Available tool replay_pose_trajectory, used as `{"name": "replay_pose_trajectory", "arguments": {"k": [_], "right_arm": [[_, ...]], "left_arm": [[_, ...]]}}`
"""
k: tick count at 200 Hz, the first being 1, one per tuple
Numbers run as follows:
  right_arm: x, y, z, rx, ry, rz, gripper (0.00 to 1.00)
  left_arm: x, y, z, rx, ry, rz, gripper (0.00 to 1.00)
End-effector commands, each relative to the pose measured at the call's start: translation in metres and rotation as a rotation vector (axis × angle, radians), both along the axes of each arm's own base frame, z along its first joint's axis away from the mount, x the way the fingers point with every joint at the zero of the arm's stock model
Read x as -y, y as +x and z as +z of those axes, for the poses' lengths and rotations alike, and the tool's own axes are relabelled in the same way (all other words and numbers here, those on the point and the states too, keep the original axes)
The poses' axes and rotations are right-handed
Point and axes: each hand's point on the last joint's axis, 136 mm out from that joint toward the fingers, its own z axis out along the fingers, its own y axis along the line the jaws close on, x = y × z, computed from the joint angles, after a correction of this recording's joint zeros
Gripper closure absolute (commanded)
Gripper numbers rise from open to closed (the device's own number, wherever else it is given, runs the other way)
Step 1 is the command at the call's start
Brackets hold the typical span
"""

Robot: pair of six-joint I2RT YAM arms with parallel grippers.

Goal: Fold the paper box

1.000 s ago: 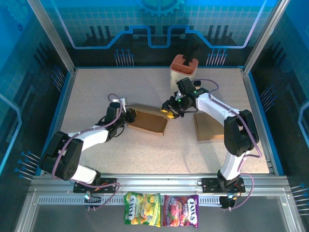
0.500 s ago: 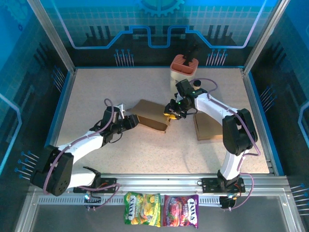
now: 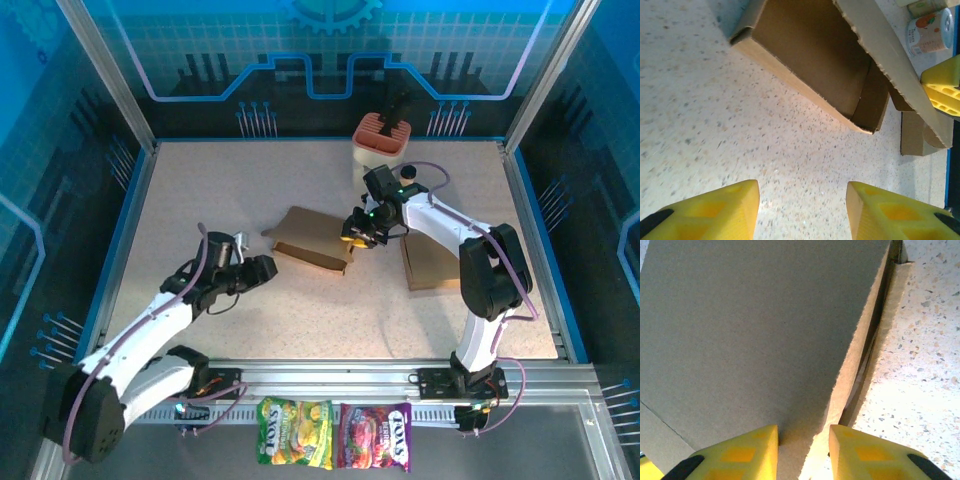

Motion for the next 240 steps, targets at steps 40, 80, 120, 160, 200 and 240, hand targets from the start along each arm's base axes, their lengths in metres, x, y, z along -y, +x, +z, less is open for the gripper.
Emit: {"name": "replay_pose_trajectory", "arguments": {"k": [40, 80, 120, 160, 200, 240], "right_arm": [[0.007, -0.009, -0.008, -0.016, -0.064, 0.064, 0.63], [0.006, -0.008, -0.013, -0.025, -0.079, 0.103, 0.59], [0.005, -0.003, -0.015, -0.024, -0.088, 0.122, 0.56], [0.002, 0.000, -0.014, -0.020, -0.084, 0.151, 0.51], [0.001, -0.004, -0.015, -0.014, -0.063, 0.200, 0.41], [0.007, -0.006, -0.029, -0.032, -0.062, 0.230, 0.40]], "left_arm": [[-0.045, 0.066, 0.088, -0.017, 0.077, 0.096, 0.33], [-0.018, 0.162, 0.060, -0.122, 0.066, -0.163, 0.33], [-0.002, 0.192, 0.013, -0.140, 0.091, -0.279, 0.36], [0.001, 0.169, -0.030, -0.232, 0.130, -0.295, 0.40], [-0.001, 0.150, -0.045, -0.251, 0.115, -0.271, 0.43], [0.001, 0.137, -0.046, -0.258, 0.094, -0.253, 0.47]]}}
